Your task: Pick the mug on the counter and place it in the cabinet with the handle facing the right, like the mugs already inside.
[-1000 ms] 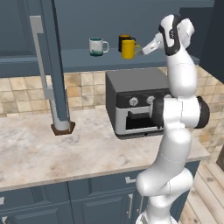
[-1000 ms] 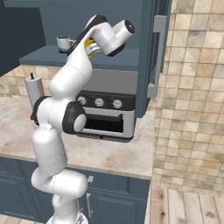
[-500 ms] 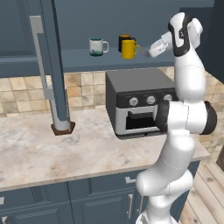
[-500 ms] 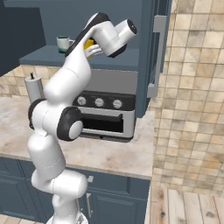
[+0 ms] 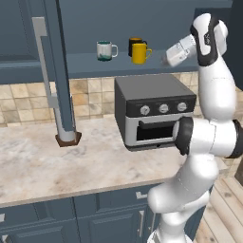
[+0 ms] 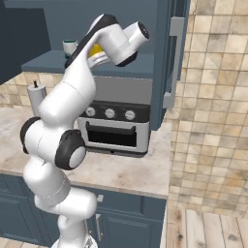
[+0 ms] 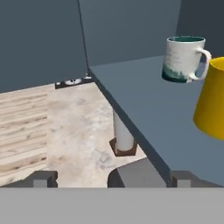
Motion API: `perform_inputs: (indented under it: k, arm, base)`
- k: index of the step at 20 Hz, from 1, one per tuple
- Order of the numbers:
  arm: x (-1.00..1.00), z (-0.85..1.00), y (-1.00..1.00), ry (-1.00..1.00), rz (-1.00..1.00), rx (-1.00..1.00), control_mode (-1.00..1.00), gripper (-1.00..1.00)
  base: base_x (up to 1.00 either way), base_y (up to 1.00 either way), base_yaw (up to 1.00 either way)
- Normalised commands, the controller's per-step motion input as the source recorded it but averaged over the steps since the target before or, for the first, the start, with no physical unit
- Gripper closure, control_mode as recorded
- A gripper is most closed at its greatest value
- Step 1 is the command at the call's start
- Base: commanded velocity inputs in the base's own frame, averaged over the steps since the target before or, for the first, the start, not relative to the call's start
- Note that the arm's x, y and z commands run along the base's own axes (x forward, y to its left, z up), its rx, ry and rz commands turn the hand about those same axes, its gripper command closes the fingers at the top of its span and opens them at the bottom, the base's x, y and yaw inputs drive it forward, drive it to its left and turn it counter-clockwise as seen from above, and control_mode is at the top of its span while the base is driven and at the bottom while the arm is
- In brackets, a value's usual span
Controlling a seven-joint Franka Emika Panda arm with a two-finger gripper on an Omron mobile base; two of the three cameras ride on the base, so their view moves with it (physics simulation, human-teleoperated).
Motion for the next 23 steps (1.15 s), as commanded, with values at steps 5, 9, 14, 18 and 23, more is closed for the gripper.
perform_inputs:
  k: [5,9,14,18,23]
  arm:
    - [-0.80,-0.25,0.44,-0.08,-0.01,-0.05,-1.00,-1.00]
    - [-0.87,-0.40,0.49,-0.12,-0.06,-0.07,-1.00,-1.00]
    - [-0.94,-0.28,0.41,-0.12,-0.10,-0.07,-1.00,-1.00]
    - [-0.91,-0.17,0.24,-0.09,-0.09,-0.06,-1.00,-1.00]
    - [-0.73,-0.26,0.14,-0.03,-0.06,-0.08,-1.00,-1.00]
  base:
    - [0.00,0.00,0.00]
    - [0.00,0.00,0.00]
    - [0.00,0.00,0.00]
    - [0.00,0.00,0.00]
    - [0.00,0.00,0.00]
